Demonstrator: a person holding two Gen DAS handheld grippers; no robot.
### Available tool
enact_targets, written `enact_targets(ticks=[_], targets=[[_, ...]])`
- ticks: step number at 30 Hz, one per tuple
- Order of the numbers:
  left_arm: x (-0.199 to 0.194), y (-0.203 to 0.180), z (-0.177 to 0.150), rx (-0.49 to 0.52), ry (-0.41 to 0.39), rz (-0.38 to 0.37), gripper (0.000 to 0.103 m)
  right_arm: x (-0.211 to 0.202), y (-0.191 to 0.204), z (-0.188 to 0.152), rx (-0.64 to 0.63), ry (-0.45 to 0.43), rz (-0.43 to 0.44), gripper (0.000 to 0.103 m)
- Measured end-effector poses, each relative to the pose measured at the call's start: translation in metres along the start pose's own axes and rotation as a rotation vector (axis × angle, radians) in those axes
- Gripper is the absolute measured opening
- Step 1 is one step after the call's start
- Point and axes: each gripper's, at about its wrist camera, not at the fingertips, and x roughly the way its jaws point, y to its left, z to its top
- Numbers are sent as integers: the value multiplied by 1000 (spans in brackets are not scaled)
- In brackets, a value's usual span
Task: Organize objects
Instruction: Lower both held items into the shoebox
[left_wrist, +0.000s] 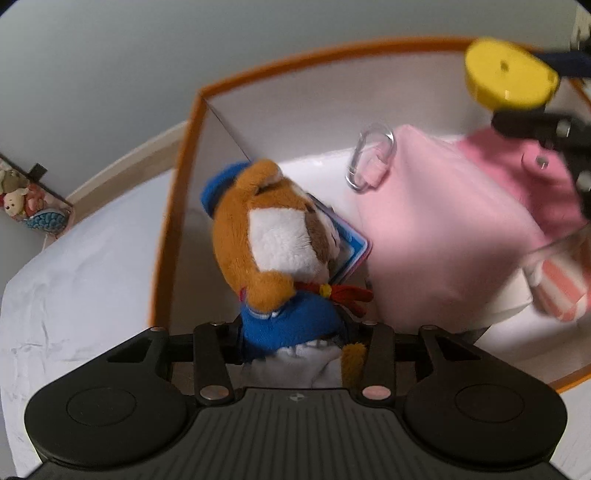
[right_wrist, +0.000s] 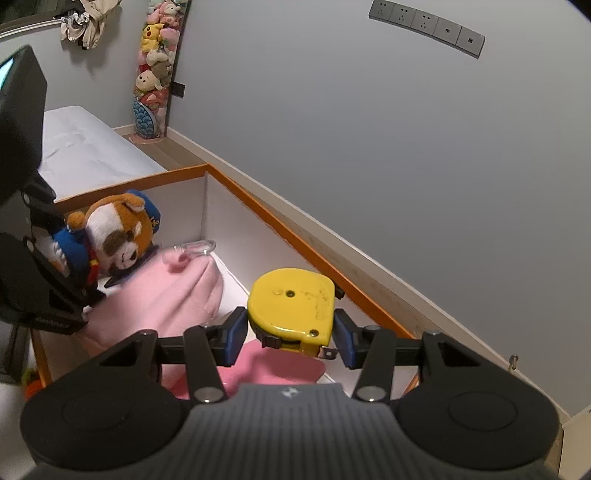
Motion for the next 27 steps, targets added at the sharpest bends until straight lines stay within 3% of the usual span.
enact_targets(ticks=[3, 7, 13, 17, 27], targets=[[4, -7, 5, 47, -25, -3, 47, 5, 0, 1, 5, 2, -4, 52], [1, -12, 13, 25, -55, -34, 50, 11, -1, 1, 15, 10, -3, 52], [17, -12, 7, 76, 56, -35, 61, 24, -8, -2, 48, 34, 1, 52], [22, -5, -2, 91, 91, 9, 73, 31, -9, -5, 45, 54, 13, 52], [7, 4, -9, 21, 63, -112, 83, 46, 2, -2, 2, 84, 26, 52]])
